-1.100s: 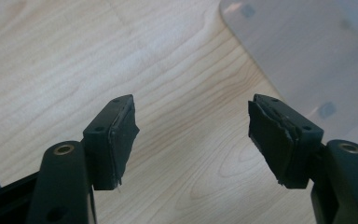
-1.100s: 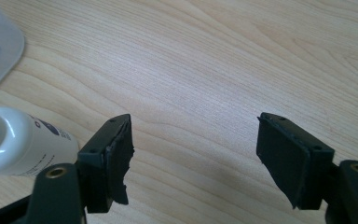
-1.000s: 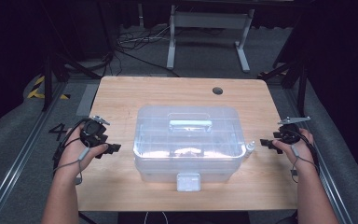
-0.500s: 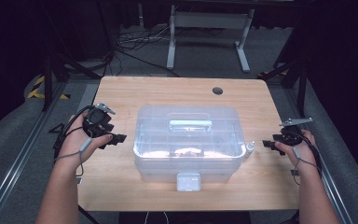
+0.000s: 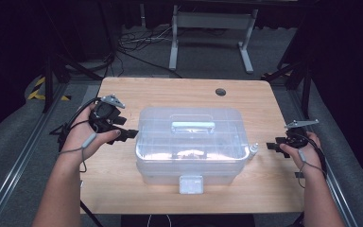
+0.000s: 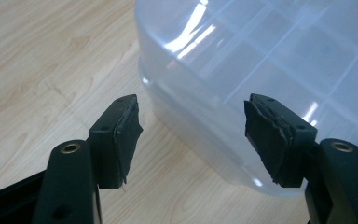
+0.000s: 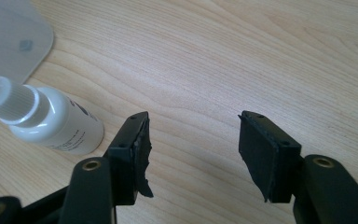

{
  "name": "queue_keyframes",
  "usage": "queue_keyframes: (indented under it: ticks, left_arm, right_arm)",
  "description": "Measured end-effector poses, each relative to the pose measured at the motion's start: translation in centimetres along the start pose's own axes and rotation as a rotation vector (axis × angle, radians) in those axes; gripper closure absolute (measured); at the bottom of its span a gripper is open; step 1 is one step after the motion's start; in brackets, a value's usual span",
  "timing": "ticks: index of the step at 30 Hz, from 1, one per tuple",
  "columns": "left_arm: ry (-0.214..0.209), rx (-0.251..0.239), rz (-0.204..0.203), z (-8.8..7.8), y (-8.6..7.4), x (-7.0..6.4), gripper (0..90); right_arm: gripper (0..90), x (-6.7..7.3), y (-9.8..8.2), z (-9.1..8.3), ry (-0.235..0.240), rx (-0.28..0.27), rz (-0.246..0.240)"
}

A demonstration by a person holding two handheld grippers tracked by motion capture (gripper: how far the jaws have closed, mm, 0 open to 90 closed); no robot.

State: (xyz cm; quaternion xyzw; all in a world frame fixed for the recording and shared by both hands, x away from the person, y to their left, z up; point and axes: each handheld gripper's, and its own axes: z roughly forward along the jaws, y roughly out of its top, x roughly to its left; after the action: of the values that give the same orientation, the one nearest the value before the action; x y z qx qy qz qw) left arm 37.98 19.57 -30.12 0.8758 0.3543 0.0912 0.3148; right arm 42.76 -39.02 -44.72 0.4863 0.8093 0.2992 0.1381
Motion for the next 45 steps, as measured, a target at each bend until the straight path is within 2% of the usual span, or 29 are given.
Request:
queue_keyframes:
  ticks: [4,6,10,11,14,18,27,31,37,41,43,45]
  left_arm:
    - [-0.024,-0.019,0.023,-0.1,0.8,-0.6,35.5]
    - [-0.031,-0.026,0.047,-0.1,1.4,-1.0,35.5]
    - [-0.068,-0.065,0.077,0.3,2.6,-1.7,34.1]
    - [-0.081,-0.069,0.09,0.4,3.0,-1.9,34.0]
    - [-0.085,-0.069,0.109,0.6,3.5,-2.3,34.0]
    - [-0.129,-0.077,0.146,1.3,4.4,-3.0,33.8]
    - [-0.153,-0.07,0.193,3.1,5.8,-4.0,30.9]
    - [-0.176,-0.076,0.224,3.9,6.3,-4.6,28.5]
    - [-0.176,-0.056,0.257,5.2,7.0,-5.3,27.9]
    - [-0.174,-0.055,0.273,6.0,7.3,-5.6,29.1]
    - [-0.181,-0.06,0.307,6.5,7.4,-5.7,30.6]
    - [-0.177,-0.057,0.328,6.9,7.4,-5.8,38.3]
  right_arm:
    - [43.3,0.0,-0.1,-0.1,0.0,-0.003,0.003]
    - [42.9,0.0,-0.2,-0.2,-0.001,-0.006,0.008]
    - [41.9,0.0,-0.3,-0.3,0.011,-0.014,0.018]
    - [41.8,0.1,-0.2,-0.3,0.012,-0.017,0.018]
    - [41.4,0.2,-0.2,-0.3,0.014,-0.016,0.015]
    - [40.8,0.3,-0.2,0.0,0.013,-0.008,0.012]
    - [40.0,0.3,-0.2,0.0,0.011,-0.01,0.009]
    - [39.6,0.3,-0.2,0.0,0.013,-0.012,0.008]
    - [39.2,0.3,-0.2,0.0,0.01,-0.012,0.004]
    - [39.0,0.4,-0.2,0.0,0.009,-0.015,-0.001]
    - [39.0,0.4,-0.2,0.0,0.008,-0.016,-0.002]
    - [39.1,0.3,-0.2,0.0,0.008,-0.017,-0.003]
